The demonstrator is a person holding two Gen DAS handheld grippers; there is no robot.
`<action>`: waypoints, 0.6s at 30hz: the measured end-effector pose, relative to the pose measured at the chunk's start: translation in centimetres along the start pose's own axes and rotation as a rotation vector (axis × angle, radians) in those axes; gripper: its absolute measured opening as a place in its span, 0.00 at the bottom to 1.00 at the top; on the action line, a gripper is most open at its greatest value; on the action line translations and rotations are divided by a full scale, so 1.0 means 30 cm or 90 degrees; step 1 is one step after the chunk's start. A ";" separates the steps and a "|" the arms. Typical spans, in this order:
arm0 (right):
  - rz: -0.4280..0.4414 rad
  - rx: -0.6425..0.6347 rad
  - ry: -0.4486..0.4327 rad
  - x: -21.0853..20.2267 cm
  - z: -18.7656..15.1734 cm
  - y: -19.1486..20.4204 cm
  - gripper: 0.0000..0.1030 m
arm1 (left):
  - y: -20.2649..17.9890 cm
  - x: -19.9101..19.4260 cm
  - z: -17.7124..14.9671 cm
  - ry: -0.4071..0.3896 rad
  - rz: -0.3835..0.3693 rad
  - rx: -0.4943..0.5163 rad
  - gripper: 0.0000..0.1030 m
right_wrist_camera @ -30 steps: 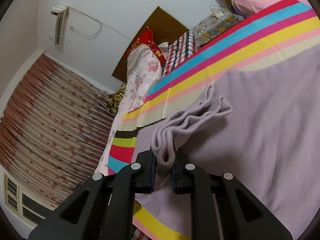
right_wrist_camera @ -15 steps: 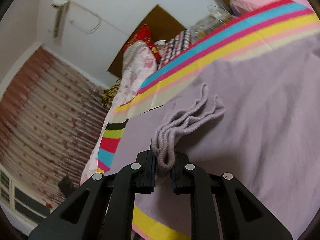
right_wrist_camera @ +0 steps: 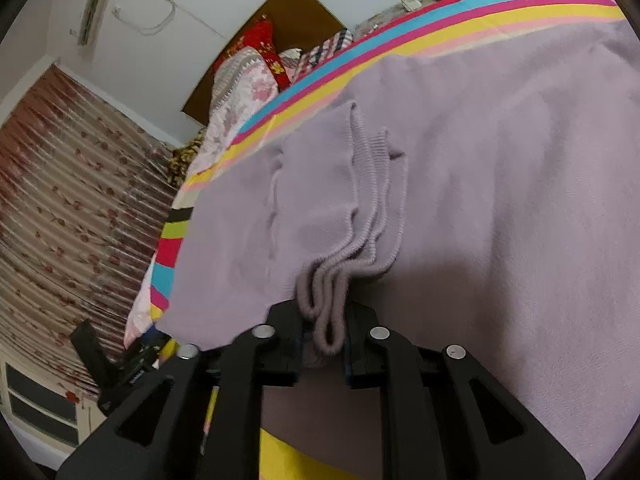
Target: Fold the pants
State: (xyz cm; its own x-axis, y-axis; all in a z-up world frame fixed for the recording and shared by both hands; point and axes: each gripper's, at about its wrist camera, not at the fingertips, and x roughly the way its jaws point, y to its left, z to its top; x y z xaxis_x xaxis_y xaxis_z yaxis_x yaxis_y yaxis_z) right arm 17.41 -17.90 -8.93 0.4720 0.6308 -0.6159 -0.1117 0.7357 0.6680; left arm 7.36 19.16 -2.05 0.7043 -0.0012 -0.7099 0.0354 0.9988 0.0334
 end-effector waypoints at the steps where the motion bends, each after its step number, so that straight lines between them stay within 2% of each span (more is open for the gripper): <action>1: -0.009 -0.007 0.005 -0.005 0.000 0.012 0.16 | -0.003 -0.019 0.005 -0.005 0.016 0.018 0.87; 4: -0.034 -0.027 0.013 -0.045 -0.007 0.023 0.22 | -0.003 -0.099 0.034 -0.035 0.073 0.052 0.92; 6: -0.077 -0.063 -0.011 -0.080 -0.013 0.046 0.26 | 0.002 -0.157 0.081 -0.072 0.080 0.040 0.93; 9: -0.129 -0.153 -0.068 -0.105 -0.011 0.113 0.26 | -0.035 -0.210 0.199 -0.140 0.026 -0.002 0.95; 11: -0.146 -0.202 -0.081 -0.092 -0.004 0.160 0.26 | -0.101 -0.194 0.278 -0.162 -0.037 0.000 0.96; 13: -0.148 -0.266 -0.089 -0.061 -0.001 0.227 0.26 | -0.241 -0.112 0.382 -0.143 -0.074 0.052 0.97; 16: -0.171 -0.321 -0.046 0.020 -0.022 0.264 0.26 | -0.399 0.042 0.461 -0.096 -0.083 0.135 0.97; 18: -0.192 -0.320 -0.007 0.069 -0.046 0.233 0.26 | -0.464 0.191 0.491 -0.017 -0.077 0.149 0.97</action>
State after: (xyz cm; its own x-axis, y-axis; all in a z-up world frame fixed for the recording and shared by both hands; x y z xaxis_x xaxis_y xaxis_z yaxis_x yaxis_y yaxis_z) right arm 16.41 -11.12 -6.11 0.5562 0.3749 -0.7417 -0.3714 0.9105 0.1818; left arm 21.35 4.54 3.77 0.7031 -0.1236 -0.7003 0.2813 0.9528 0.1142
